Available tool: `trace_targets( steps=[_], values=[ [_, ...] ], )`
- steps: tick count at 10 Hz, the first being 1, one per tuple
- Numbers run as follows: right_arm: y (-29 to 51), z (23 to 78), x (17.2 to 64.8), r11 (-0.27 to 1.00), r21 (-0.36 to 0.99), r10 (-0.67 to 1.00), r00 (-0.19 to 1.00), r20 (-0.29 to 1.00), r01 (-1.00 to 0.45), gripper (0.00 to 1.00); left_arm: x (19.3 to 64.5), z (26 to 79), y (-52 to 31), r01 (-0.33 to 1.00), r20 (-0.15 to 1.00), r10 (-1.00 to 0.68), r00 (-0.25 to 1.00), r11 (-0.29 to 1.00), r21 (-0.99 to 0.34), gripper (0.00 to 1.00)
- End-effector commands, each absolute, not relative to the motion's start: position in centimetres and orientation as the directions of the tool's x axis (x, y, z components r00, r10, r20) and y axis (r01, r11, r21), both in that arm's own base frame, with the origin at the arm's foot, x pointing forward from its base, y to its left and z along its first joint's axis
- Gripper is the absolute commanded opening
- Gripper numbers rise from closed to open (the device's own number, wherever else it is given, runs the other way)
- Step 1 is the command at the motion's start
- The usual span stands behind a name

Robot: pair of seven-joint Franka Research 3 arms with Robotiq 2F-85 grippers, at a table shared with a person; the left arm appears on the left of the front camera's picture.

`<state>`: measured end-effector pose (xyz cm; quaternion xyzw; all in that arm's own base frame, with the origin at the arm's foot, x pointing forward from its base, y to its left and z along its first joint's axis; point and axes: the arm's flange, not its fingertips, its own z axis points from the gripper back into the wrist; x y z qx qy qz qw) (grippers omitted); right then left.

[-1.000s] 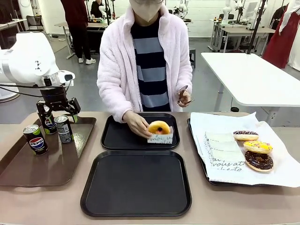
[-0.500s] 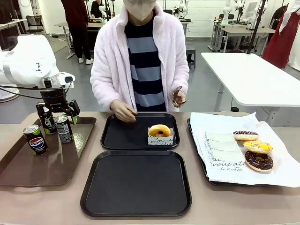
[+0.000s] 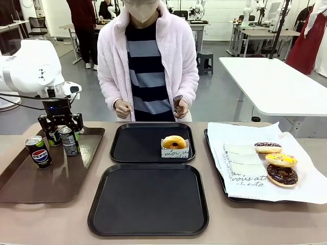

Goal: Set up donuts and drinks on trays.
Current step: Pick up one Pepsi coke and place it on the Flat Tray.

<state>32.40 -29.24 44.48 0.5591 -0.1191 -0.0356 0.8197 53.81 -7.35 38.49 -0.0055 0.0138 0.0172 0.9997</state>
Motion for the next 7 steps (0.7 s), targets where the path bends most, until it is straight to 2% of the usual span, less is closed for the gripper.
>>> trace_targets(
  steps=[1, 2, 4, 6, 7],
  values=[
    [-29.2, 44.5, 32.3, 0.364, 0.929, -0.193, 0.97, 0.146, -0.067, 1.0, 53.4, 38.8, -7.3, -0.006, -0.021, 0.006, 1.0, 1.0, 0.003, 0.0],
    [-29.2, 44.5, 32.3, 0.364, 0.929, -0.193, 0.97, 0.146, -0.067, 1.0, 53.4, 38.9, -7.3, -0.005, -0.019, 0.005, 1.0, 1.0, -0.001, 0.22],
    [-29.2, 44.5, 32.3, 0.364, 0.929, -0.193, 0.97, 0.146, -0.067, 1.0, 53.0, 39.6, -7.7, 0.01, -0.024, -0.01, 1.0, 1.0, -0.01, 0.0],
    [-29.2, 44.5, 32.3, 0.364, 0.929, -0.193, 0.97, 0.146, -0.067, 1.0, 51.4, 42.8, -8.9, 0.032, -0.017, -0.032, 0.999, 0.999, -0.027, 0.0],
    [-29.2, 44.5, 32.3, 0.364, 0.929, -0.193, 0.97, 0.146, -0.067, 1.0, 49.9, 45.2, -9.5, 0.042, -0.029, -0.042, 0.999, 0.999, 0.011, 0.0]
  ],
)
